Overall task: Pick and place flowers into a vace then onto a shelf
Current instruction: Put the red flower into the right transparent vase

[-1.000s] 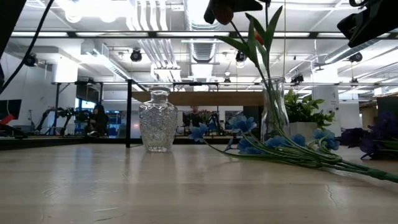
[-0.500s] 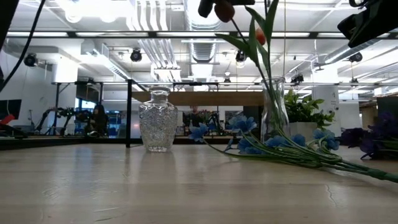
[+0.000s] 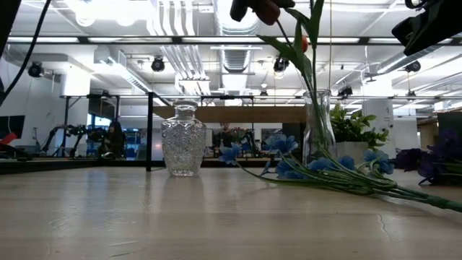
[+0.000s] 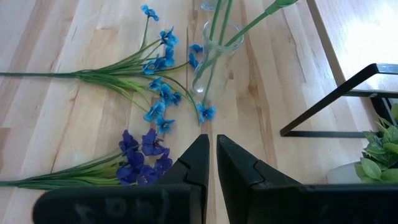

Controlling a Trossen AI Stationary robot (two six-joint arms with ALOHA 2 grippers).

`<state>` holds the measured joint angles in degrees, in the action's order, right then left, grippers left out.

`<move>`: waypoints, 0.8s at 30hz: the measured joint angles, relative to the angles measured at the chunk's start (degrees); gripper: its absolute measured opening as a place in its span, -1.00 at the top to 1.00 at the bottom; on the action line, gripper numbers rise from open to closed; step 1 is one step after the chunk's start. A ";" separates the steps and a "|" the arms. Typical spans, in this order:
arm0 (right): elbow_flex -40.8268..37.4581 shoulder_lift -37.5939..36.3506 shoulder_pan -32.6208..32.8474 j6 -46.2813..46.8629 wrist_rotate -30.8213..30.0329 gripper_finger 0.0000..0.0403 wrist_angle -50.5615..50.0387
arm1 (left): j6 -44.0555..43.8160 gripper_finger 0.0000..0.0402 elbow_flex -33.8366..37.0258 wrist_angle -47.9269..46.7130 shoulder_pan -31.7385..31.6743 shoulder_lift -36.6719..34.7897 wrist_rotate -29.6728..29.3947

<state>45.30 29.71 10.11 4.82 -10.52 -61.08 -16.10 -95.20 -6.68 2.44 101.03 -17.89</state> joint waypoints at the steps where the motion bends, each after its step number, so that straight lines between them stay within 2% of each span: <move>1: 0.00 0.00 0.00 0.00 0.00 0.89 0.00 | -0.10 -0.26 -0.02 0.01 -0.08 0.00 -0.12; 4: 0.00 0.00 0.00 0.13 0.00 0.89 0.02 | -0.14 -0.32 -0.01 -0.02 -0.14 0.01 -0.04; 10: 0.00 0.00 0.00 0.14 0.00 0.89 0.03 | -0.08 -0.34 0.01 0.00 -0.58 0.02 9.48; 13: 0.01 0.00 0.00 0.14 0.00 0.89 0.04 | -1.21 -0.34 0.01 0.05 -1.24 0.02 11.94; 15: 0.00 0.00 0.00 0.15 0.00 0.89 0.04 | -2.24 -0.34 0.01 0.07 -1.68 0.02 11.54; 19: 0.00 0.00 0.00 1.07 0.00 0.89 0.04 | -8.65 -0.34 0.01 -0.80 -2.82 0.02 3.20; 22: 0.00 0.00 0.00 2.05 0.08 0.89 0.04 | -8.34 -0.34 0.05 0.02 -3.37 0.09 5.59; 24: 0.00 0.00 0.00 2.51 0.24 0.89 0.01 | -7.42 -0.34 0.05 0.72 -3.18 0.09 10.32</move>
<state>45.30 29.71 10.11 7.33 -10.29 -61.07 -23.53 -95.15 -5.97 -0.73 101.12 -7.57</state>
